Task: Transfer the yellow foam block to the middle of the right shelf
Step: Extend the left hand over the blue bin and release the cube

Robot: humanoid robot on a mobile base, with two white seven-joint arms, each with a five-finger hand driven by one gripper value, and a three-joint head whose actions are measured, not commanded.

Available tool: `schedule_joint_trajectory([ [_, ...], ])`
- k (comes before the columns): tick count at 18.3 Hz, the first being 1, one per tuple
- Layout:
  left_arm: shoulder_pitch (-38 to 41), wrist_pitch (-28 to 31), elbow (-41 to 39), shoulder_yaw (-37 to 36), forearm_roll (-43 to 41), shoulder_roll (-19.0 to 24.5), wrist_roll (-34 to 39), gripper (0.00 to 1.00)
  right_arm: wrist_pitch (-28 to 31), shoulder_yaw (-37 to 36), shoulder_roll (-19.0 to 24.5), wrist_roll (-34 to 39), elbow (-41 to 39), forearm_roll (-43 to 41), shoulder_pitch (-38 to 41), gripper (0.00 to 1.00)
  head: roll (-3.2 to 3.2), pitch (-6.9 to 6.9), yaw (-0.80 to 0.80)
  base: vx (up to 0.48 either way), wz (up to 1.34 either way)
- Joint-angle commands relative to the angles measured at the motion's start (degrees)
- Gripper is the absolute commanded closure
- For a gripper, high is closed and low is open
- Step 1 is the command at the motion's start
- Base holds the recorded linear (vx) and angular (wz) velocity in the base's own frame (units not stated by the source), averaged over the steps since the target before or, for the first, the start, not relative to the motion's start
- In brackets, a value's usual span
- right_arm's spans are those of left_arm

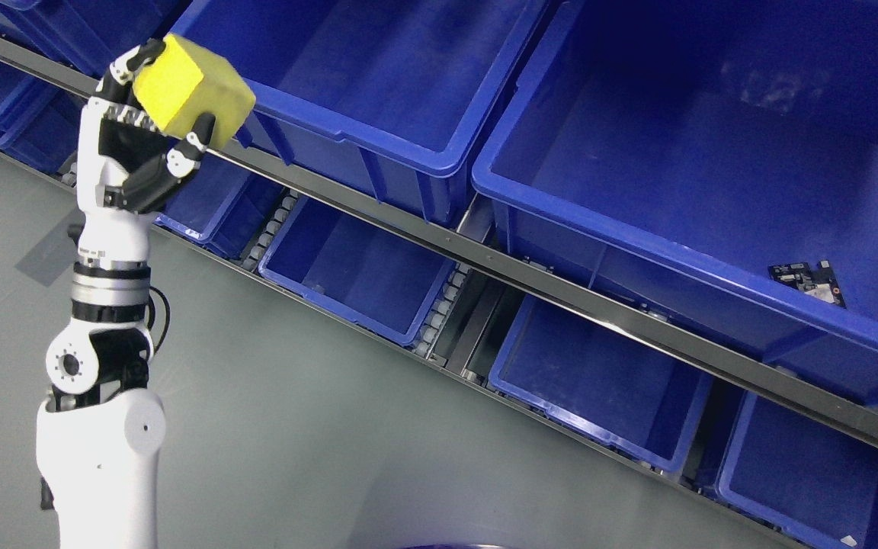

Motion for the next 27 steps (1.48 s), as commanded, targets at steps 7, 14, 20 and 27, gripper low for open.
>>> schedule_joint_trajectory([
  [7, -26.58, 23.93, 14.11, -14.56, -27.65, 4.80, -12.00, 0.57, -0.04, -0.70, -1.00, 0.04, -1.00, 0.18, 1.32, 0.00, 0.00, 0.00, 0.00, 0.000, 0.00],
  [14, -30.97, 22.79, 28.03, -19.76, -39.64, 3.21, -14.49, 0.56, -0.04, -0.70, -1.00, 0.04, -1.00, 0.18, 1.32, 0.00, 0.00, 0.00, 0.00, 0.000, 0.00],
  [20, -33.34, 25.94, 27.42, -20.46, -39.56, -3.35, -14.58, 0.02, -0.04, -0.70, -1.00, 0.04, -1.00, 0.18, 1.41, 0.00, 0.00, 0.00, 0.00, 0.000, 0.00],
  [27, -33.52, 27.71, 17.93, -10.29, -27.83, -3.35, -0.31, 0.00, -0.04, -0.70, -1.00, 0.04, -1.00, 0.18, 1.41, 0.00, 0.00, 0.00, 0.00, 0.000, 0.00],
])
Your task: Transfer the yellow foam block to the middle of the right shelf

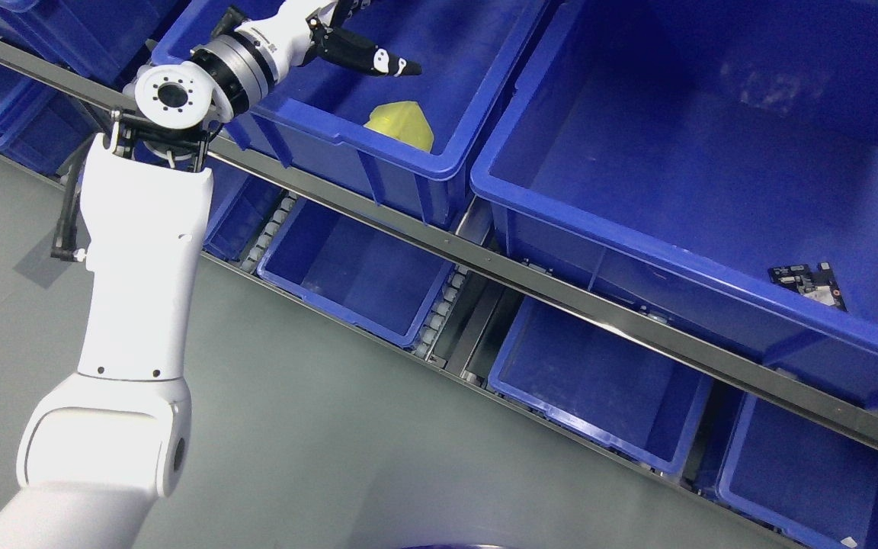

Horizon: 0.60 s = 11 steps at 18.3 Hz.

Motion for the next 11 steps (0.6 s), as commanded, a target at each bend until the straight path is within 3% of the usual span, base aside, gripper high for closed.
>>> schedule_joint_trajectory([
  [1, -0.84, 0.38, -4.74, 7.40, 14.03, -1.95, 15.26, 0.00, 0.05, -0.70, -1.00, 0.04, -1.00, 0.18, 1.40, 0.00, 0.00, 0.00, 0.00, 0.000, 0.00],
  [4, 1.43, 0.29, -9.83, 8.65, 22.15, -1.95, 28.66, 0.00, 0.05, -0.70, -1.00, 0.04, -1.00, 0.18, 1.32, 0.00, 0.00, 0.00, 0.00, 0.000, 0.00],
  [11, 12.77, 0.64, -21.62, 4.17, 29.01, -1.95, 28.86, 0.00, 0.05, -0.70, -1.00, 0.04, -1.00, 0.18, 1.32, 0.00, 0.00, 0.00, 0.00, 0.000, 0.00],
])
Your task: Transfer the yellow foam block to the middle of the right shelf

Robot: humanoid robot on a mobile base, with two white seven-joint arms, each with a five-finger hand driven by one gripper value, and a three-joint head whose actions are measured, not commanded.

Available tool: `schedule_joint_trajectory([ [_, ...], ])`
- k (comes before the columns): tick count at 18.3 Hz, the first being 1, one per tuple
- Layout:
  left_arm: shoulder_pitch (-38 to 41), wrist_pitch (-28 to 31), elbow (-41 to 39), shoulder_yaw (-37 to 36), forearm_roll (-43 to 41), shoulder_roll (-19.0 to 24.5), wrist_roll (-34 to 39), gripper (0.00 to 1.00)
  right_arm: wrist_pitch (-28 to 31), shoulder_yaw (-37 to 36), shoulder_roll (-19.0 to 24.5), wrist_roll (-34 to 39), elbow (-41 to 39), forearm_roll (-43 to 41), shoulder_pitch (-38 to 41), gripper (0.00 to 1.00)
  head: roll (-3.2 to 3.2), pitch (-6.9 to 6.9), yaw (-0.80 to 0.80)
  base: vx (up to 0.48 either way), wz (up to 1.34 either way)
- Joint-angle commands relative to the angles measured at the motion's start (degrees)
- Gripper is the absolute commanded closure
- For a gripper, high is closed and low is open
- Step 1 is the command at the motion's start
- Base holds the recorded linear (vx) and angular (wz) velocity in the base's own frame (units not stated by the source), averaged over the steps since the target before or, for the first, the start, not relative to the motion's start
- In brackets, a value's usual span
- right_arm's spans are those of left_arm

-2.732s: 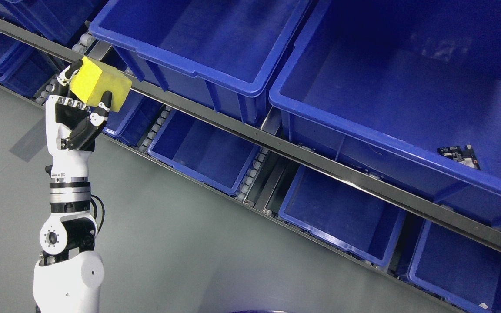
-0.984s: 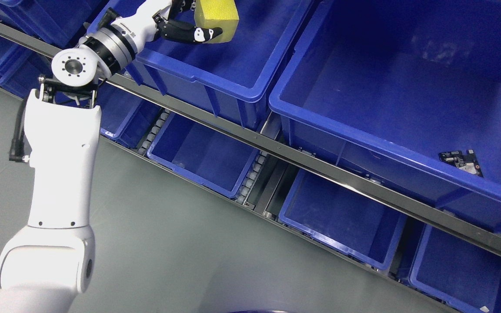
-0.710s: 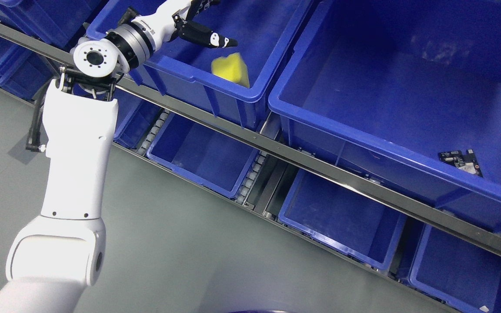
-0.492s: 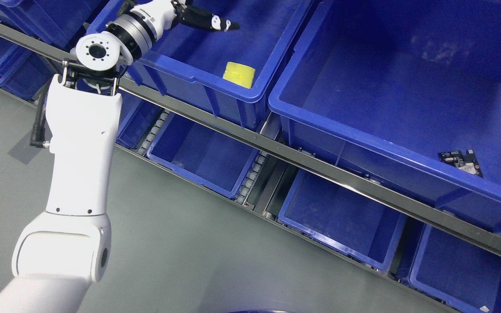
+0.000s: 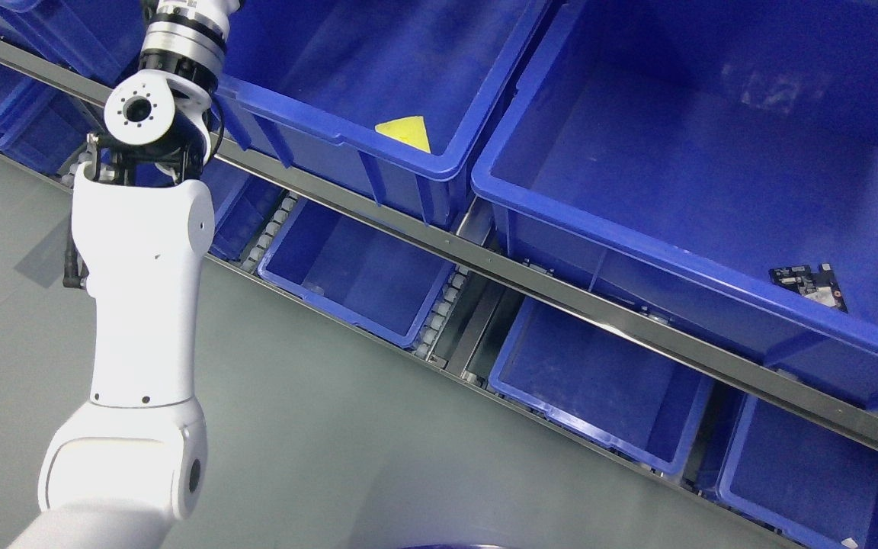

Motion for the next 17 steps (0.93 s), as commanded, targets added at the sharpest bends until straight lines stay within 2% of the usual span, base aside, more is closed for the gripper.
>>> schedule_joint_trajectory([
  [1, 6.86, 0.59, -13.58, -1.47, 8.10, -0.02, 0.53, 0.00, 0.21, -0.70, -1.00, 0.04, -1.00, 0.18, 1.41, 0.00, 0.00, 0.00, 0.00, 0.000, 0.00],
  [7, 9.76, 2.61, -17.72, -2.19, 8.99, -0.02, 0.53, 0.00, 0.21, -0.70, -1.00, 0.04, -1.00, 0.18, 1.41, 0.00, 0.00, 0.00, 0.00, 0.000, 0.00],
  [17, 10.47, 2.97, -17.73, -1.05, 8.99, -0.02, 0.53, 0.00, 0.21, -0.70, -1.00, 0.04, -1.00, 0.18, 1.32, 0.00, 0.00, 0.00, 0.00, 0.000, 0.00],
])
